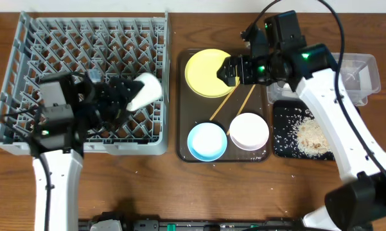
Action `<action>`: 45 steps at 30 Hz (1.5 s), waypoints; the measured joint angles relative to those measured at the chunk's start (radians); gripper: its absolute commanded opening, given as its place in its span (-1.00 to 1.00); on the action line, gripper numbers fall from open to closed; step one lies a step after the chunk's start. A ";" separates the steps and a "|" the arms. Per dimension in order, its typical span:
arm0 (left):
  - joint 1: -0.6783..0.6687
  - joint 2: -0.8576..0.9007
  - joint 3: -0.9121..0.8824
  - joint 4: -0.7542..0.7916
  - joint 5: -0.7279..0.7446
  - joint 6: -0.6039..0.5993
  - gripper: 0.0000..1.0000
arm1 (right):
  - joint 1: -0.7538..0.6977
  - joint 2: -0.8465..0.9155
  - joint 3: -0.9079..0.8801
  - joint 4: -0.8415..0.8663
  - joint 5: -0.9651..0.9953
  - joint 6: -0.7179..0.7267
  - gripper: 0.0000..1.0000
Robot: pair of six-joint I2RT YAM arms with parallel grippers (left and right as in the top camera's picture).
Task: Sort waste into correct bins and load items into the dishwasher
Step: 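Lower the white cup into the dish rack with the left gripper and release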
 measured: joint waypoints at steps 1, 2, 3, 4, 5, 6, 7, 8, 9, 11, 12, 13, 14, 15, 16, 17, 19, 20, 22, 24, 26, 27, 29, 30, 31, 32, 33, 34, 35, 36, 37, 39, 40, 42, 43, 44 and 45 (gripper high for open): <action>-0.001 0.000 0.033 -0.052 -0.036 0.024 -0.39 | 0.001 -0.003 0.000 -0.006 0.011 0.000 0.98; -0.005 0.000 0.074 -0.107 -0.083 0.047 -0.38 | 0.001 -0.004 0.000 -0.013 0.023 -0.001 0.99; -0.010 0.000 0.110 -0.156 -0.125 0.066 -0.38 | 0.001 -0.004 0.000 -0.020 0.035 -0.001 0.99; -0.021 -0.001 0.151 -0.207 -0.180 0.087 -0.38 | 0.001 -0.002 0.000 -0.026 0.043 -0.002 0.98; -0.032 -0.002 0.178 -0.240 -0.221 0.103 -0.38 | 0.001 -0.002 0.000 -0.031 0.054 -0.003 0.99; -0.046 -0.003 0.196 -0.265 -0.261 0.114 -0.38 | 0.001 -0.002 0.000 -0.034 0.061 -0.003 0.98; -0.064 -0.005 0.211 -0.286 -0.306 0.127 -0.38 | 0.001 -0.002 0.000 -0.036 0.069 -0.004 0.99; -0.081 -0.006 0.217 -0.307 -0.343 0.134 -0.38 | 0.001 -0.002 0.000 -0.037 0.074 -0.005 0.98; -0.099 -0.005 0.219 -0.328 -0.381 0.140 -0.38 | 0.001 -0.002 0.000 -0.037 0.078 -0.009 0.99; -0.140 0.006 0.219 -0.364 -0.447 0.151 -0.38 | 0.001 -0.002 0.000 -0.037 0.084 -0.015 0.99; -0.169 0.023 0.219 -0.379 -0.481 0.154 -0.38 | 0.001 -0.002 0.000 -0.037 0.087 -0.018 0.98; -0.186 0.038 0.220 -0.387 -0.501 0.157 -0.38 | 0.001 -0.002 0.000 -0.037 0.090 -0.019 0.97; -0.206 0.058 0.220 -0.392 -0.521 0.158 -0.38 | 0.001 -0.002 0.000 -0.037 0.094 -0.022 0.97; -0.229 0.087 0.220 -0.395 -0.542 0.159 -0.38 | 0.001 -0.002 0.000 -0.037 0.096 -0.022 0.96; -0.247 0.111 0.220 -0.399 -0.556 0.161 -0.38 | 0.001 -0.002 0.000 -0.037 0.098 -0.023 0.97; -0.262 0.137 0.220 -0.405 -0.572 0.161 -0.38 | 0.001 -0.002 0.000 -0.037 0.100 -0.023 0.96; -0.293 0.199 0.220 -0.417 -0.603 0.161 -0.38 | 0.001 -0.002 0.000 -0.039 0.101 -0.026 0.96; -0.302 0.221 0.220 -0.425 -0.612 0.161 -0.38 | 0.001 -0.002 0.000 -0.041 0.103 -0.026 0.96; -0.313 0.269 0.220 -0.451 -0.629 0.161 -0.38 | 0.001 -0.002 0.000 -0.045 0.103 -0.029 0.96; -0.314 0.313 0.220 -0.469 -0.642 0.161 -0.38 | 0.001 -0.002 0.000 -0.048 0.103 -0.029 0.96; -0.314 0.351 0.220 -0.476 -0.652 0.161 -0.38 | 0.001 -0.002 0.000 -0.048 0.103 -0.029 0.96; -0.314 0.369 0.220 -0.476 -0.654 0.161 -0.38 | 0.001 -0.002 0.000 -0.048 0.103 -0.030 0.96; -0.314 0.404 0.220 -0.476 -0.656 0.161 -0.30 | 0.001 -0.002 0.000 -0.048 0.103 -0.030 0.96; -0.314 0.420 0.220 -0.476 -0.658 0.161 -0.26 | 0.001 -0.002 0.000 -0.048 0.103 -0.030 0.96; -0.314 0.437 0.220 -0.476 -0.659 0.161 -0.19 | 0.001 -0.002 0.000 -0.048 0.103 -0.030 0.96; -0.314 0.449 0.220 -0.476 -0.659 0.161 -0.13 | 0.001 -0.002 0.000 -0.048 0.103 -0.030 0.96; -0.314 0.466 0.220 -0.476 -0.660 0.161 -0.10 | 0.001 -0.002 0.000 -0.048 0.103 -0.030 0.96; -0.314 0.480 0.220 -0.476 -0.662 0.161 -0.03 | 0.001 -0.002 0.000 -0.048 0.103 -0.030 0.95; -0.314 0.484 0.220 -0.476 -0.663 0.161 0.03 | 0.001 -0.002 0.000 -0.048 0.103 -0.030 0.96; -0.314 0.496 0.220 -0.476 -0.663 0.161 0.08 | 0.001 -0.002 0.000 -0.048 0.103 -0.030 0.95; -0.314 0.505 0.220 -0.476 -0.663 0.161 0.16 | 0.001 -0.002 0.000 -0.048 0.103 -0.030 0.95; -0.314 0.522 0.220 -0.476 -0.663 0.161 0.34 | 0.001 -0.002 0.000 -0.048 0.103 -0.030 0.96; -0.314 0.529 0.220 -0.475 -0.663 0.161 0.45 | 0.001 -0.002 0.000 -0.048 0.103 -0.030 0.96; -0.314 0.538 0.220 -0.473 -0.663 0.164 0.59 | 0.001 -0.002 0.000 -0.048 0.103 -0.034 0.96; -0.314 0.539 0.220 -0.472 -0.663 0.165 0.65 | 0.001 -0.002 0.000 -0.048 0.103 -0.035 0.96; -0.314 0.539 0.220 -0.472 -0.663 0.164 0.69 | 0.001 -0.002 0.000 -0.048 0.103 -0.036 0.96; -0.314 0.539 0.220 -0.471 -0.663 0.164 0.72 | 0.001 -0.002 0.000 -0.048 0.103 -0.036 0.96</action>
